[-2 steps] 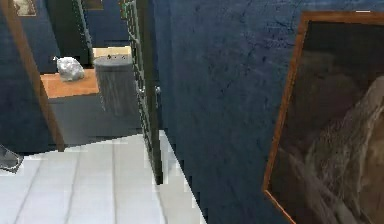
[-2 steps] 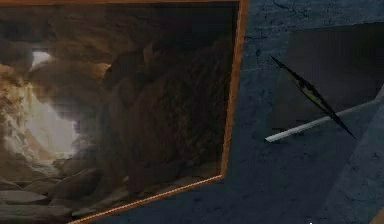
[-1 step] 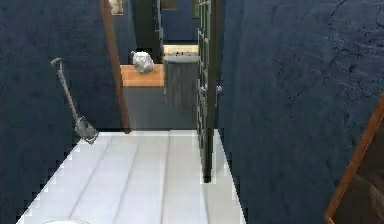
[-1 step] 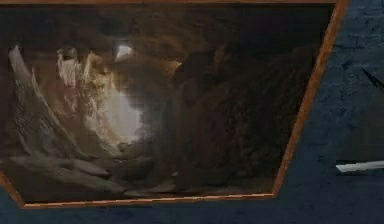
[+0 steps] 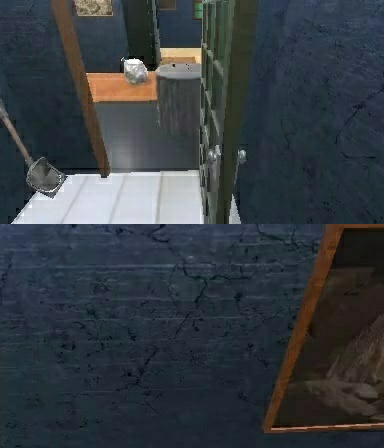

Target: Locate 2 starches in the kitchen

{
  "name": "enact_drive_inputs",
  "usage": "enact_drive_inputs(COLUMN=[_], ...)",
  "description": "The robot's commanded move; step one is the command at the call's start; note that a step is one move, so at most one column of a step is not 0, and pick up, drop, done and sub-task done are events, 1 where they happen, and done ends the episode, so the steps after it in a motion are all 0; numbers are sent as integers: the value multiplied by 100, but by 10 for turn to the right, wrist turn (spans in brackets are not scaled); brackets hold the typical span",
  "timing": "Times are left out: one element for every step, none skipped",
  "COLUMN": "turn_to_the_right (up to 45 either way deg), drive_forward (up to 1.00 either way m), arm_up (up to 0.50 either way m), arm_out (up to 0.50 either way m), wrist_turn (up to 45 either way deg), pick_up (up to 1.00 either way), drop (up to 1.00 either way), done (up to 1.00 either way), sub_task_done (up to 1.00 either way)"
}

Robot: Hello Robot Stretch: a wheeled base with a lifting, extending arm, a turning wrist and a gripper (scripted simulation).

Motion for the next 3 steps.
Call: enact_drive_inputs(turn_to_the_right=[-300, 0, 240], drive_forward=[0, 70, 0], arm_up=[0, 0, 0], arm_out=[0, 0, 0], wrist_turn=[0, 0, 0], pick_up=[0, 0, 0], drop=[0, 0, 0], done=[0, 0, 0], sub_task_done=[0, 0, 0])
